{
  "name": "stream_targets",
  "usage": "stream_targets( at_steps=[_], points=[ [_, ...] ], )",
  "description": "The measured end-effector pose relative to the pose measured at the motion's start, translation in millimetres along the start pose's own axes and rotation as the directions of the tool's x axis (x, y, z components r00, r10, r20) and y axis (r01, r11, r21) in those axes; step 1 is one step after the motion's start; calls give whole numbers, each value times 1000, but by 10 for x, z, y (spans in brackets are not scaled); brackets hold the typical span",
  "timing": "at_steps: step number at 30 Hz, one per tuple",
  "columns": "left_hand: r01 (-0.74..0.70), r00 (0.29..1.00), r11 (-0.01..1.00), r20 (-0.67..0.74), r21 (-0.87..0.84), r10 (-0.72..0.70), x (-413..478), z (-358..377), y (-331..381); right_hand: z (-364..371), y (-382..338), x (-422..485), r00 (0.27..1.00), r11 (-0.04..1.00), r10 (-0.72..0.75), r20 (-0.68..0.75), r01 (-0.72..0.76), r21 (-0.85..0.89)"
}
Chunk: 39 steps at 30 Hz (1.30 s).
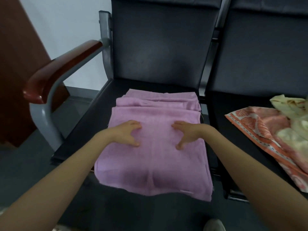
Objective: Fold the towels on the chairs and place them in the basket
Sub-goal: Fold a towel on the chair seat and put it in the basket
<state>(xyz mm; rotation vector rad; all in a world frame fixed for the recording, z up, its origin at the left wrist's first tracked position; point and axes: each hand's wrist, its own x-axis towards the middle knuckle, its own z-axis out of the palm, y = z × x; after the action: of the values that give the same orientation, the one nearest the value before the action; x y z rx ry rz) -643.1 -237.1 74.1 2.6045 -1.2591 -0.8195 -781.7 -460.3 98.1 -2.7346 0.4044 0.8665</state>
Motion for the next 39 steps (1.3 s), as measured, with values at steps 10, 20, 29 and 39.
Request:
stream_targets(
  at_steps=[10, 20, 29, 39],
  points=[
    [-96, 798, 995, -595, 37, 99, -140, 98, 198, 383, -30, -55, 812, 996, -80, -578, 90, -10],
    [-13, 922, 985, -384, -172, -55, -418, 311, -384, 616, 376, -54, 815, 980, 55, -577, 67, 188],
    [46, 726, 959, -650, -281, -225, -798, 133, 48, 447, 212, -649, 669, 914, 249, -700, 78, 399],
    [-273, 413, 831, -839, -485, -354, -2071, -689, 973, -332, -305, -2509, 335, 777, 342, -878, 424, 464]
  ],
)
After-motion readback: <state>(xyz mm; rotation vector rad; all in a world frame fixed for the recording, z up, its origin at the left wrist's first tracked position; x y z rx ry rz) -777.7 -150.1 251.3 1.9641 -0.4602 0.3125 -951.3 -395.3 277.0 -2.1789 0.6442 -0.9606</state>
